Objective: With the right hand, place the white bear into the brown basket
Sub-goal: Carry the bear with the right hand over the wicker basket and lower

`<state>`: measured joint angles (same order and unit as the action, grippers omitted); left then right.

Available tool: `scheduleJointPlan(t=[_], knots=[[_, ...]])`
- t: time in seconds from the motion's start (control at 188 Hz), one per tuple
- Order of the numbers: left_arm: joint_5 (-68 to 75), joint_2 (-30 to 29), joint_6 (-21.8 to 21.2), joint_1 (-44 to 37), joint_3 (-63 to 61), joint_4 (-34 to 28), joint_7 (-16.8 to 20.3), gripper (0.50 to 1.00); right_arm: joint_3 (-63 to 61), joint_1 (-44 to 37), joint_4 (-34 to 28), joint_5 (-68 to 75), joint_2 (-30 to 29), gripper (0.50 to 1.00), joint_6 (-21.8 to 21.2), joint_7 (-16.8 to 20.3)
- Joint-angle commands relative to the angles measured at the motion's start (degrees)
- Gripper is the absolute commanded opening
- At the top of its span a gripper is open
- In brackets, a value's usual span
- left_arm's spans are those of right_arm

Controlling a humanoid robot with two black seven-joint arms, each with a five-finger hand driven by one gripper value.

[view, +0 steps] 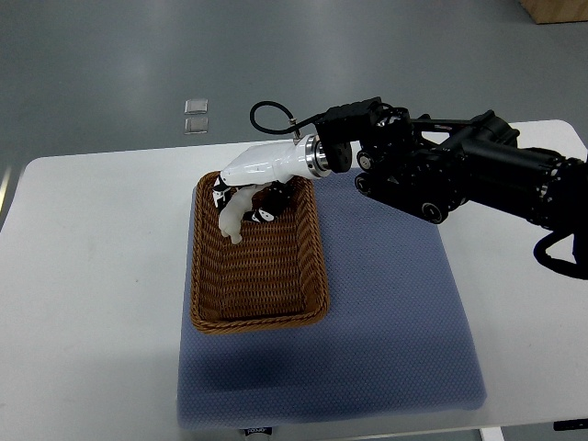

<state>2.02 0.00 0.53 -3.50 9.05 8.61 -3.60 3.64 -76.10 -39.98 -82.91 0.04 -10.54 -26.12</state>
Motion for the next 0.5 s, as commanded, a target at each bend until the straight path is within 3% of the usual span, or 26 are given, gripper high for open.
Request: scheduleJointPlan(t=[0.0,0.085,0.16,0.187,0.219,0.288,0.496], knots=[[0.0,0.0,0.0,-0.01,0.0,0.0,0.0,1.0,1.98,0.43,0.52,-0.06,-0.04,0.5,1.57,0.19],[0.0,0.0,0.0,-0.01,0.0,0.0,0.0,1.0,2.07,1.39,0.7,-0.06,-0.04,0.5,1.92,0.28],[0.0,0.0,0.0,-0.01,0.0,0.0,0.0,1.0,1.9,1.74,0.96,0.03,-0.04,0.682,2.27,0.28],[0.0,0.0,0.0,-0.01,0.0,0.0,0.0,1.0,1.63,1.92,1.05,0.12,-0.04,0.792,2.71,0.28],[0.0,0.0,0.0,-0.01,0.0,0.0,0.0,1.0,1.37,2.09,1.14,0.56,-0.04,0.858,3.24,0.28],[0.0,0.0,0.0,-0.01,0.0,0.0,0.0,1.0,1.28,2.45,1.23,0.64,-0.04,0.887,3.85,0.19],[0.0,0.0,0.0,-0.01,0.0,0.0,0.0,1.0,-0.13,2.36,1.31,2.23,0.13,0.887,3.94,-0.43]])
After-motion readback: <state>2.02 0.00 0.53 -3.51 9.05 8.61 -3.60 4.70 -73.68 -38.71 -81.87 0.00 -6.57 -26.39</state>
